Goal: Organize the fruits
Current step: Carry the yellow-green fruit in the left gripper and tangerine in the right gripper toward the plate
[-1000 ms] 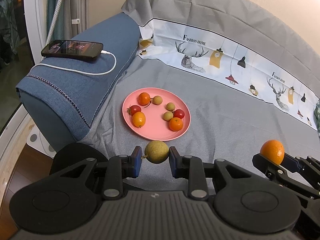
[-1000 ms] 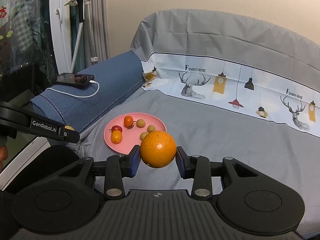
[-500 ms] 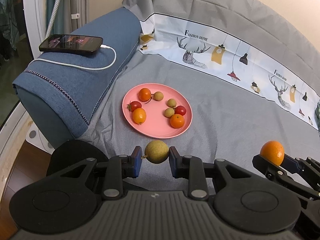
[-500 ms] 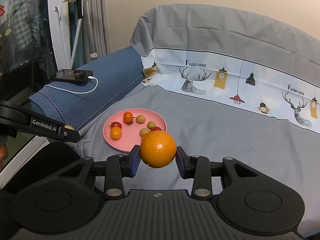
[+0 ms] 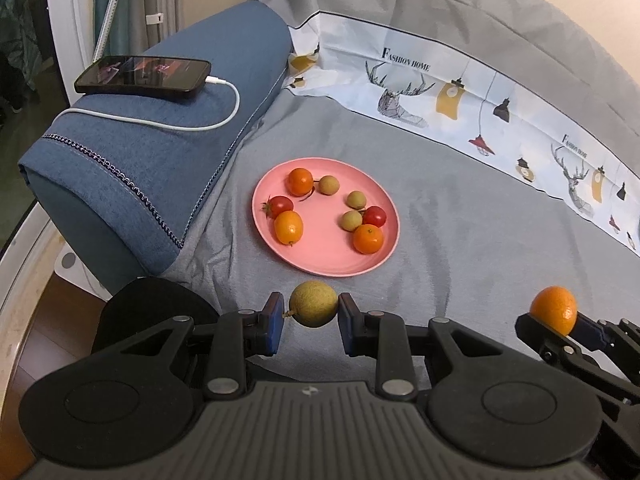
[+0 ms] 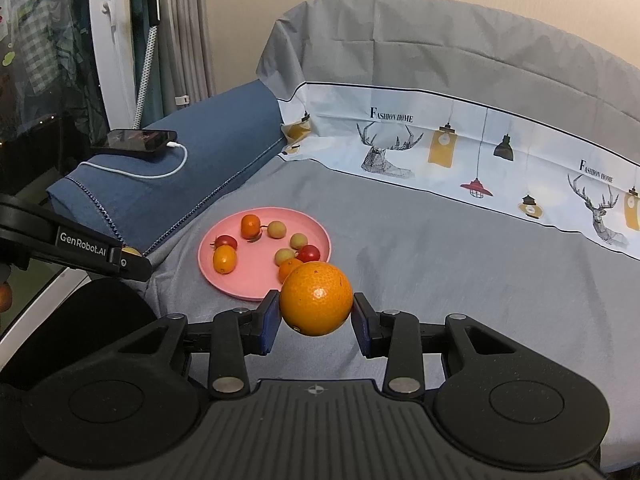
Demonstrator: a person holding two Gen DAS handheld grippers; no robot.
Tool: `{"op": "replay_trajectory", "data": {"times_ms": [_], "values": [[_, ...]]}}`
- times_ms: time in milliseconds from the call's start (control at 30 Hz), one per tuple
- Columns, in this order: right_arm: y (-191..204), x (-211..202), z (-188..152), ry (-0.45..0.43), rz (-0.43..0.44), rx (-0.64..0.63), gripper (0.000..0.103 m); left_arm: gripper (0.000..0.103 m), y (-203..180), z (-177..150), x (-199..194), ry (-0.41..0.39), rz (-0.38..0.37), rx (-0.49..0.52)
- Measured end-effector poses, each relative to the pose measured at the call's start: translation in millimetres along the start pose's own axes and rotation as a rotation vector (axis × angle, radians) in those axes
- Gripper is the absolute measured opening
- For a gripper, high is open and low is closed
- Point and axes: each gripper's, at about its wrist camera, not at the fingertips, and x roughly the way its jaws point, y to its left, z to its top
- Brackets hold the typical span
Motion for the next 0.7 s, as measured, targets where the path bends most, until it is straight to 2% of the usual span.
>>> {"op": "replay_trajectory", "data": {"times_ms": [333,700], "values": [[-2.3,31.9,13.9,0.030,0.011,-0.001,0.039,0.032,-0.7,34.8,26.1,0.017,0.051,0.007],[0.2,91.1,37.9,0.055,0.050,0.002,0.039,0.032,-4.2,75.5,74.9,0.053,0.084,0.037]]}}
